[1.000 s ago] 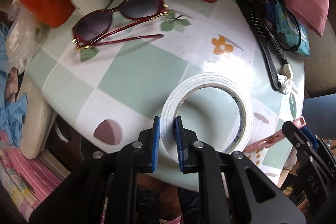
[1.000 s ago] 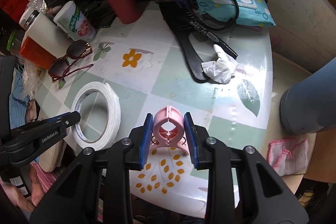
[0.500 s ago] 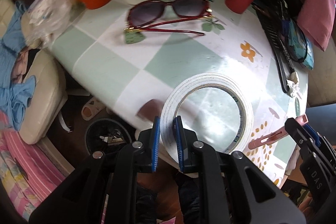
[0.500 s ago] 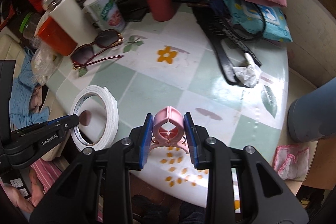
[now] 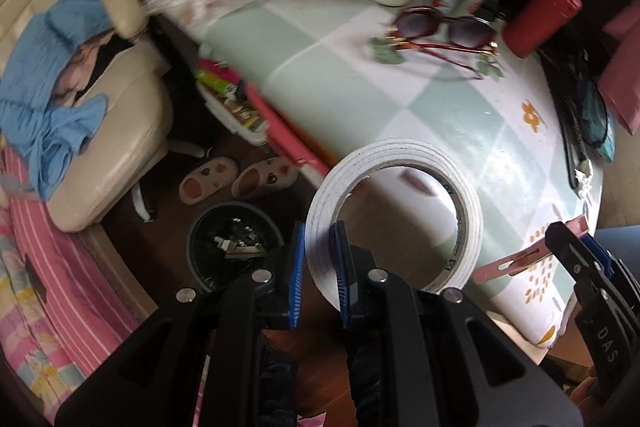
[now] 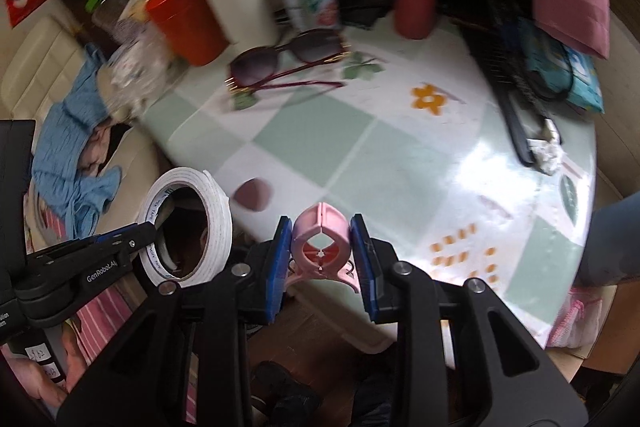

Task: Collect trash
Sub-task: 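Lift the tape roll and pink clip and carry both tools over the trash bin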

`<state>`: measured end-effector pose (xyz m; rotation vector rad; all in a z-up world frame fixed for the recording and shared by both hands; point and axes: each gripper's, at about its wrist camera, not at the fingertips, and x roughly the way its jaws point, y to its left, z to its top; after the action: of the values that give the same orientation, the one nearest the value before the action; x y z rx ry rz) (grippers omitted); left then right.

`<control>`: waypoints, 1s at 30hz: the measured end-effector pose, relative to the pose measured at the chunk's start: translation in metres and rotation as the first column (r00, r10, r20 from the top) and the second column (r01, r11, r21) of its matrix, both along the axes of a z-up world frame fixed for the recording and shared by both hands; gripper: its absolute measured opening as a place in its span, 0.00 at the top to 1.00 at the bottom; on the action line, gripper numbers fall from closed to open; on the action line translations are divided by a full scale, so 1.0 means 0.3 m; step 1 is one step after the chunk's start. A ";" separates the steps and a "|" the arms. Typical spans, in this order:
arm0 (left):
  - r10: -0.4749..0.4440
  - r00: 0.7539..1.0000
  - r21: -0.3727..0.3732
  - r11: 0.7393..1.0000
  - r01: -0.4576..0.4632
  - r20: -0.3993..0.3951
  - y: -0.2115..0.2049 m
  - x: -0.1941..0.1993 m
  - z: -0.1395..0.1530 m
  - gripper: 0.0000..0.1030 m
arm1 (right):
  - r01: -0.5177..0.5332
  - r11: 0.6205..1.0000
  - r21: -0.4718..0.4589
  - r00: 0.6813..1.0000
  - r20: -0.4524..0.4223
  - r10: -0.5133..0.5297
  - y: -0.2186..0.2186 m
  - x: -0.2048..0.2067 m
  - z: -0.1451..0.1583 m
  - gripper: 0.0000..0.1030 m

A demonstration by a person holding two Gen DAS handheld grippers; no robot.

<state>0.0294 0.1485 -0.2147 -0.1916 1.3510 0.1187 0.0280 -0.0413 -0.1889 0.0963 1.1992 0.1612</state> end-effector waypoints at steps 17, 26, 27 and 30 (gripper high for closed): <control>0.180 0.983 -0.007 0.984 -0.180 -0.018 0.386 -0.259 -0.072 0.86 | -0.187 0.982 0.006 0.982 -0.012 0.187 0.416 -0.154 -0.042 0.69; 0.248 0.968 -0.019 0.968 -0.249 -0.045 0.516 -0.379 -0.214 0.86 | -0.266 0.964 -0.003 0.963 -0.040 0.266 0.580 -0.237 -0.163 0.69; 0.257 0.965 -0.019 0.966 -0.259 -0.049 0.534 -0.393 -0.242 0.86 | -0.277 0.961 -0.005 0.960 -0.042 0.277 0.597 -0.245 -0.181 0.69; 0.277 0.959 -0.021 0.960 -0.279 -0.059 0.568 -0.418 -0.303 0.86 | -0.302 0.953 -0.007 0.952 -0.051 0.301 0.637 -0.258 -0.234 0.69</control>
<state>-0.0959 0.3188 -0.3056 -0.4055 1.3761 0.3431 -0.0495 0.1499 -0.2592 -0.0987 1.2603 0.4202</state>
